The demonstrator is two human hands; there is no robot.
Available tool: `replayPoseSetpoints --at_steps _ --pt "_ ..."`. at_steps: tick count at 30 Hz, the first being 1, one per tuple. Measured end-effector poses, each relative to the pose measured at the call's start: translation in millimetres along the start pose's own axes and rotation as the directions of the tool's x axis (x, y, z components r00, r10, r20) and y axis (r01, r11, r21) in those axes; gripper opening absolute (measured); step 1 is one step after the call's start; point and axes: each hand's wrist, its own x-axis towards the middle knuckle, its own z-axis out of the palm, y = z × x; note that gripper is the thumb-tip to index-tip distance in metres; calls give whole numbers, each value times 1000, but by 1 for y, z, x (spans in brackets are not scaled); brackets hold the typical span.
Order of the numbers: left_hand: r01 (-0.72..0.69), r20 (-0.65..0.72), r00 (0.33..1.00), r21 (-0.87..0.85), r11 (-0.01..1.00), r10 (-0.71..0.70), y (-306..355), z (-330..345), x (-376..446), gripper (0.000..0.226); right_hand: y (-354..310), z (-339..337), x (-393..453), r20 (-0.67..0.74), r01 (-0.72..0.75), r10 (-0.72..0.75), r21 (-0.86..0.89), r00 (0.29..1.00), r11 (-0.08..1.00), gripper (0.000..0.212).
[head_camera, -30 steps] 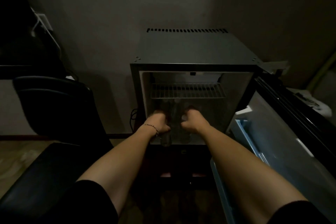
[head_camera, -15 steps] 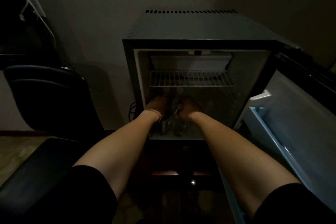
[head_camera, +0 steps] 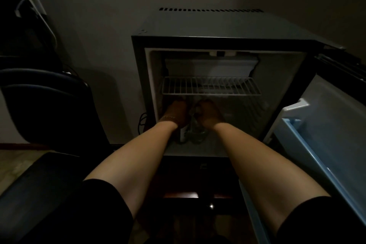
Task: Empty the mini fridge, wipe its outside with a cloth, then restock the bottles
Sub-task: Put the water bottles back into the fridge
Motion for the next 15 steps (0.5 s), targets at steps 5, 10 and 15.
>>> replayPoseSetpoints --at_steps 5,10,15 --pt "8 -4 1000 -7 1000 -8 -1 -3 -4 36 0 0 -1 13 -23 23 -2 1000 1000 29" --pt "25 18 1000 4 1000 -25 1 -5 -11 38 -7 -6 -9 49 -46 46 -6 998 999 37" --pt "37 7 999 -27 999 -37 13 -20 -26 32 -17 -18 -26 76 -123 125 -34 989 992 45"
